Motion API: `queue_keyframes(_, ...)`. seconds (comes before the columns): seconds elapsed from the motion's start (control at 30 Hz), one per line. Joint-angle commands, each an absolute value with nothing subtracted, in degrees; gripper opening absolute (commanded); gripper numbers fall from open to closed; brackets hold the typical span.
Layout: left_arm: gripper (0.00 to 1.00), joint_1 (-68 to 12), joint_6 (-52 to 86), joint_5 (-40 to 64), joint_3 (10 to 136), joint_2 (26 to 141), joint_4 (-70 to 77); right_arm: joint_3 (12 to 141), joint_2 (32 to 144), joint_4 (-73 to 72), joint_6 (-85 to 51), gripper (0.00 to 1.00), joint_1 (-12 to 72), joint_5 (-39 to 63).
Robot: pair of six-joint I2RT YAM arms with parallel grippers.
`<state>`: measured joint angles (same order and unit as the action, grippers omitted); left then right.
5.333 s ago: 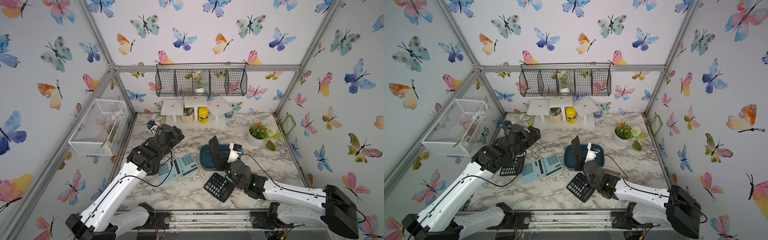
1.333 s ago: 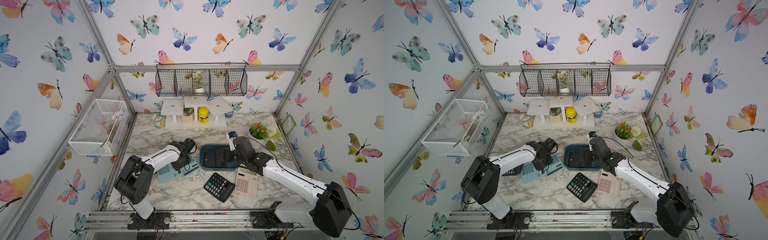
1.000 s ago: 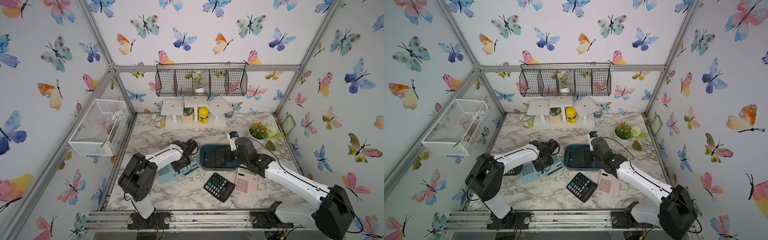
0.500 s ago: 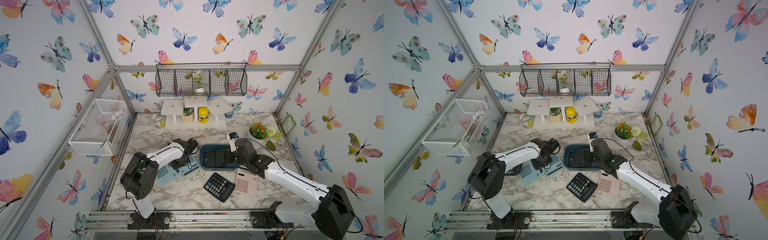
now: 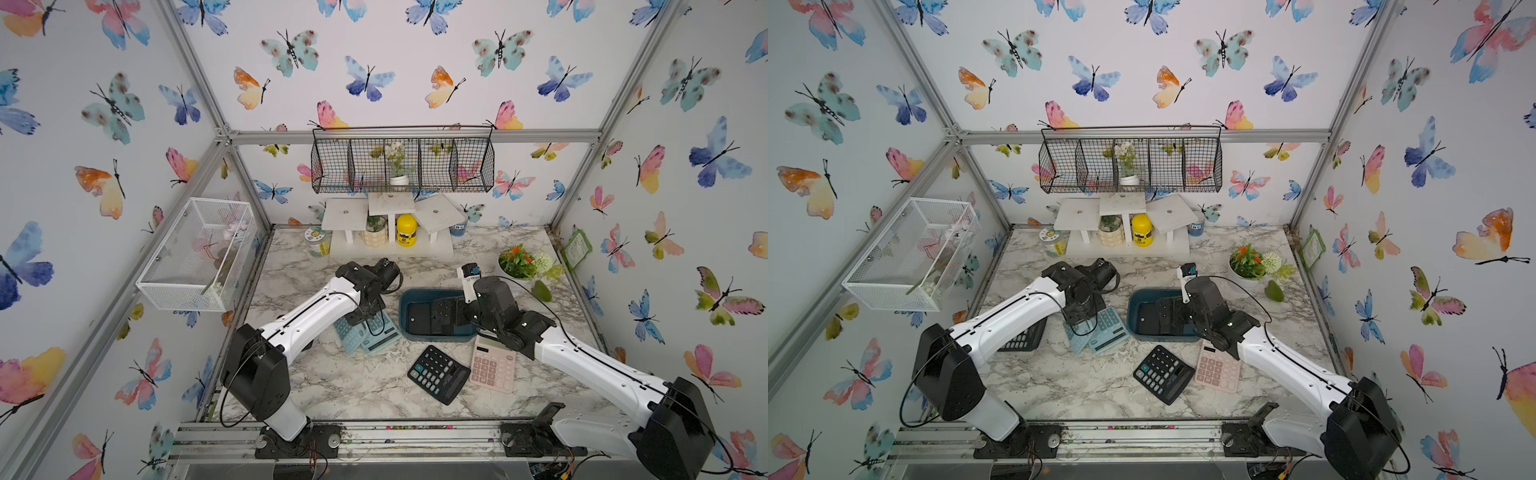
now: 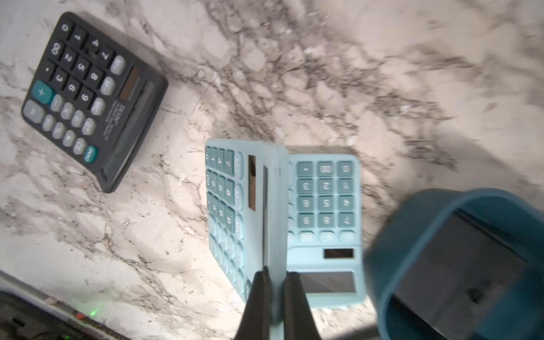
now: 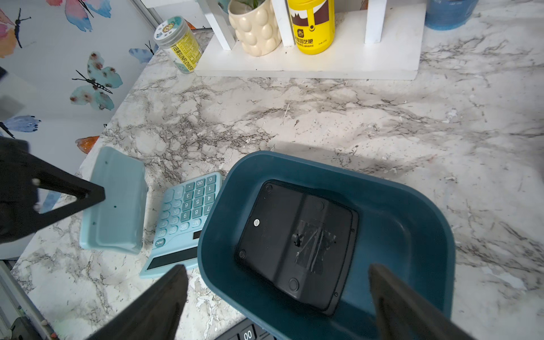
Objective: Put the calculator in the storage box
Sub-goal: Pick up the calculator at the center of the board.
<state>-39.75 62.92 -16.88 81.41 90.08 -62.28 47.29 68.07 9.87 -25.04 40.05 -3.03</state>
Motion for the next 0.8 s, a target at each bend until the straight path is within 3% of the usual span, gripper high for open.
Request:
queue_keyframes(0.0,0.00,-40.85,59.52,-15.25,85.80,85.94,-64.58,46.58,66.35,11.27,-25.96,0.99,39.90,-6.47)
queue_keyframes(0.4,0.00,-41.07,52.83,-8.45,91.82,80.64,-61.26,47.37,63.41,14.92,-28.45,0.99,39.90,-13.14)
queue_keyframes(0.77,0.00,-41.13,52.15,8.59,79.86,74.35,-33.95,47.38,59.76,16.97,-29.28,0.99,39.90,-17.44)
